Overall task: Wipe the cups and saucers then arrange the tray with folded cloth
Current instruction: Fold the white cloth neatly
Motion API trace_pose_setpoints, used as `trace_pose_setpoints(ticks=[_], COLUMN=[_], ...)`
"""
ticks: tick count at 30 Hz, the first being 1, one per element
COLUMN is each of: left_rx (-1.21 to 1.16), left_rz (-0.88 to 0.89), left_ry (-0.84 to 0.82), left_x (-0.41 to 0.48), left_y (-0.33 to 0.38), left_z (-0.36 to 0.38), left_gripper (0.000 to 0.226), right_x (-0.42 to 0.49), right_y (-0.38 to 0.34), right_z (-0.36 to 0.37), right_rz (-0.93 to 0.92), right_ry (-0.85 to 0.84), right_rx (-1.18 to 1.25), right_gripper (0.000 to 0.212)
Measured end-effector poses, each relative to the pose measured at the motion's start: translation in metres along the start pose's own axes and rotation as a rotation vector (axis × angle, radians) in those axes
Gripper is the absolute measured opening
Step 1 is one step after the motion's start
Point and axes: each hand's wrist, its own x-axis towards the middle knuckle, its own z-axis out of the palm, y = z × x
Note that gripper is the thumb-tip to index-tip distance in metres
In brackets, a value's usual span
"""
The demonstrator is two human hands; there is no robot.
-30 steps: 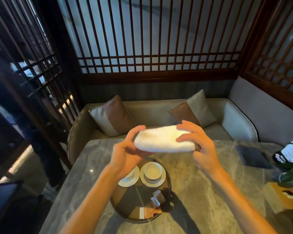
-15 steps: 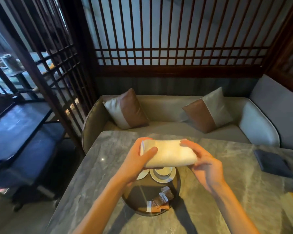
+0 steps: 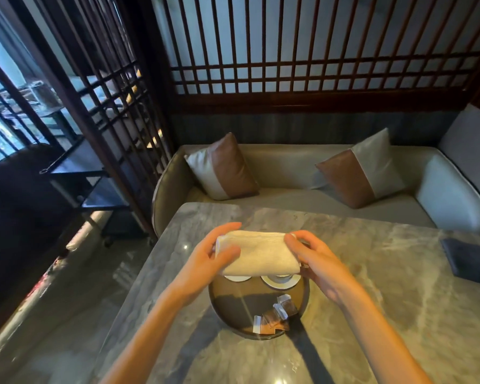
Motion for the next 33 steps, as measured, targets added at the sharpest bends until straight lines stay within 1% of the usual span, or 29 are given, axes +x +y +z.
trace_pose_setpoints(ticks=[2,5,8,10,13,15,17,19,21,23,24,25,27,30,33], left_rx=[-0.076,-0.112,-0.059,-0.026,-0.064,-0.034,0.029,0.069,0.111,0.123,0.119,0.114,0.108,0.091,0.049], left_rz=[-0.075,-0.108,-0.114,-0.110,-0.137,-0.153,-0.117,-0.053,-0.006,-0.002,-0.019,-0.037,-0.060,-0.112,-0.213], left_ry=[-0.026,0.023,0.133,0.218,0.274,0.321,0.385,0.423,0.429,0.409,0.398,0.387,0.378,0.374,0.370], left_x=[0.000,-0.001,0.000,0.002,0.006,0.010,0.013,0.015,0.015,0.014,0.013,0.011,0.008,0.002,-0.004], left_y=[0.001,0.002,0.003,0.005,0.009,0.010,0.009,0.006,0.003,-0.002,-0.004,-0.007,-0.013,-0.023,-0.038], left_z=[-0.002,0.002,0.011,0.017,0.027,0.033,0.038,0.044,0.047,0.047,0.047,0.046,0.043,0.039,0.034], left_gripper=[0.037,0.022,0.022,0.021,0.022,0.023,0.022,0.023,0.022,0.020,0.019,0.018,0.020,0.023,0.022], right_x=[0.003,0.004,0.003,0.003,0.004,0.005,0.005,0.004,0.004,0.003,0.002,0.002,0.002,0.005,0.013], right_y=[0.000,0.005,0.011,0.013,0.016,0.017,0.015,0.011,0.009,0.011,0.012,0.015,0.022,0.035,0.053], right_z=[0.003,0.011,0.017,0.018,0.020,0.022,0.024,0.025,0.023,0.018,0.016,0.015,0.015,0.022,0.031], right_rz=[-0.051,-0.135,-0.158,-0.177,-0.235,-0.285,-0.338,-0.373,-0.312,-0.154,-0.069,-0.015,-0.023,-0.080,-0.081], right_ry=[0.078,0.176,0.213,0.253,0.335,0.391,0.454,0.483,0.440,0.290,0.209,0.153,0.128,0.180,0.210], right_rx=[-0.041,-0.138,-0.211,-0.209,-0.209,-0.217,-0.232,-0.215,-0.116,-0.035,-0.035,-0.050,-0.098,-0.178,-0.304], right_gripper=[0.024,0.023,0.025,0.024,0.020,0.017,0.015,0.013,0.016,0.038,0.049,0.055,0.051,0.035,0.027])
